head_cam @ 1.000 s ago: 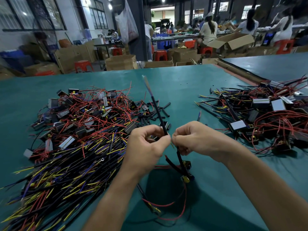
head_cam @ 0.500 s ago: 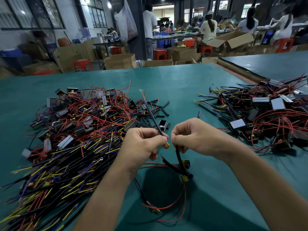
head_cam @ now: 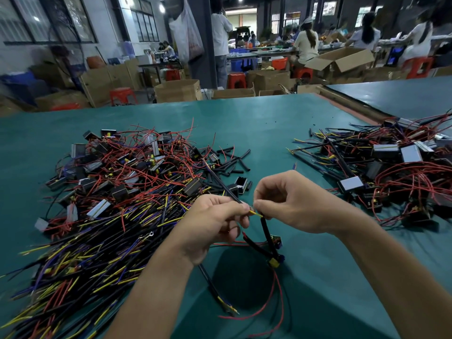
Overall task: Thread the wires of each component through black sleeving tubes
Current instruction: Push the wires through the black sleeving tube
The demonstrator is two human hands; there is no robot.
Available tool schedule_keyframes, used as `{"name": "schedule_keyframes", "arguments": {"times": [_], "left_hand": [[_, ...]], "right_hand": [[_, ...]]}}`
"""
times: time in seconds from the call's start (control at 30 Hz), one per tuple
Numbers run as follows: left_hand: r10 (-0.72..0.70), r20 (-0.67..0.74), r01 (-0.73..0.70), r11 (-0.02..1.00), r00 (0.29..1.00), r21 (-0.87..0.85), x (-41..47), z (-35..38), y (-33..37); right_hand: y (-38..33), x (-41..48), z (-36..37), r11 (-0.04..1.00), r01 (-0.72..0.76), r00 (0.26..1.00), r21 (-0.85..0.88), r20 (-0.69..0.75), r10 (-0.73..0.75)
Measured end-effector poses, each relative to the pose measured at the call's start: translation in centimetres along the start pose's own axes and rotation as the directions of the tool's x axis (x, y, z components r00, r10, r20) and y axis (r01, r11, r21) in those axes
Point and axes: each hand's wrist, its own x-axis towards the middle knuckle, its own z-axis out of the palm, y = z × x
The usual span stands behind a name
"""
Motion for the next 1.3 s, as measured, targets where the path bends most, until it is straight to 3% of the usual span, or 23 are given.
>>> {"name": "schedule_keyframes", "arguments": {"times": [0.43,0.77,0.9,1.03,1.3], "left_hand": [[-0.083,0.034,0.083,0.996,0.996,-0.01,-0.1,-0.3,0.2],[-0.018,0.042,0.011,0.987,0.999,0.159,-0.3,0.0,0.0],[0.025,0.061,-0.037,0.98,0.998,0.198,-0.2,0.1,-0.2],[0.073,0.087,-0.089,0.978,0.993,0.191,-0.1,0.2,-0.2],[0.211,0.07,-0.222,0.948,0.975,0.227,0.1,0.7,-0.6]], "right_hand": [[0.1,-0.3,-0.6,0.987,0.123,0.992,-0.102,-0.009,-0.124],[-0.3,-0.5,-0.4,0.944,0.117,0.991,-0.308,0.098,-0.091],[-0.5,-0.5,-0.5,0.973,0.047,0.984,-0.227,0.177,-0.006],[-0.4,0.0,-0.3,0.995,-0.096,0.962,0.01,0.258,0.09],[0.4,0.4,0.5,0.884,-0.329,0.909,0.333,0.364,0.201]]}}
